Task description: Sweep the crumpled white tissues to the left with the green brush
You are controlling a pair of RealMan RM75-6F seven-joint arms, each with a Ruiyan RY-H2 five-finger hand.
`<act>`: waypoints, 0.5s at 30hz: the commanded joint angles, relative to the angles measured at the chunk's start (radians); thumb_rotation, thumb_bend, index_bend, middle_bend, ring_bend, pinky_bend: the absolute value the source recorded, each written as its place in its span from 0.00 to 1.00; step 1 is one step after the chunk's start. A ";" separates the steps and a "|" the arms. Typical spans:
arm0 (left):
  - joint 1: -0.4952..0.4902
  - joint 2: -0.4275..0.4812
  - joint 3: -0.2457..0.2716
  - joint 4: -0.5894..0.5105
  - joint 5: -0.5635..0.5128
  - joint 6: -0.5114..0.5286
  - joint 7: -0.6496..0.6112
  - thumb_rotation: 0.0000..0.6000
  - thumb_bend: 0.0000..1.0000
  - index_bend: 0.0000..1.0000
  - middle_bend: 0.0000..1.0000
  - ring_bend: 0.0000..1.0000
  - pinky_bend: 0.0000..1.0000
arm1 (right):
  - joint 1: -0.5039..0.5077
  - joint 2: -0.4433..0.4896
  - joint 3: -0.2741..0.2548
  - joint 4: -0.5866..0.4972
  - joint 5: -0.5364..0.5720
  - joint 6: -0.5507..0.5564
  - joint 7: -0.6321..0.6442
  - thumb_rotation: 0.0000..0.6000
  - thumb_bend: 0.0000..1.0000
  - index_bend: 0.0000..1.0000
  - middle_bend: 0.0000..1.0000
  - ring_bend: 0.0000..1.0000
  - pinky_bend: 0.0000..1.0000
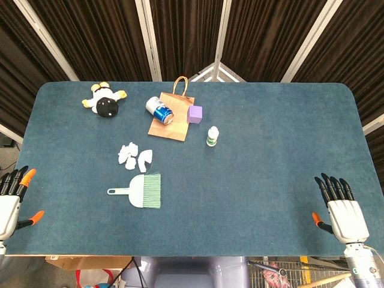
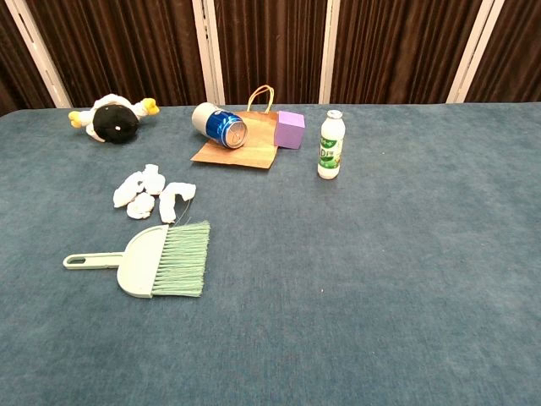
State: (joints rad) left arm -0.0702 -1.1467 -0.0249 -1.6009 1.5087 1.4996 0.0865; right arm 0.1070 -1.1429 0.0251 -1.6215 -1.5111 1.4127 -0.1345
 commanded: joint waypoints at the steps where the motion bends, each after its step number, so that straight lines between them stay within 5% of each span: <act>1: 0.000 0.000 0.000 0.000 0.000 0.000 0.000 1.00 0.02 0.00 0.00 0.00 0.03 | 0.000 0.000 0.000 0.000 0.000 0.000 0.000 1.00 0.32 0.00 0.00 0.00 0.00; 11: -0.008 0.002 0.000 -0.013 -0.002 -0.014 0.020 1.00 0.02 0.00 0.01 0.02 0.10 | 0.001 -0.002 0.000 -0.003 0.000 -0.002 -0.002 1.00 0.32 0.00 0.00 0.00 0.00; 14: -0.027 -0.001 -0.024 -0.030 -0.013 -0.021 0.068 1.00 0.02 0.00 0.18 0.23 0.33 | 0.003 -0.002 0.000 -0.004 -0.001 -0.005 0.001 1.00 0.32 0.00 0.00 0.00 0.00; 15: -0.038 -0.004 -0.035 -0.037 -0.017 -0.027 0.089 1.00 0.03 0.00 0.30 0.36 0.44 | 0.004 -0.002 0.001 -0.003 -0.002 -0.004 0.004 1.00 0.32 0.00 0.00 0.00 0.00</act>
State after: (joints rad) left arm -0.0896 -1.1464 -0.0394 -1.6233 1.5007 1.4816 0.1410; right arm 0.1101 -1.1448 0.0252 -1.6248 -1.5119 1.4078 -0.1324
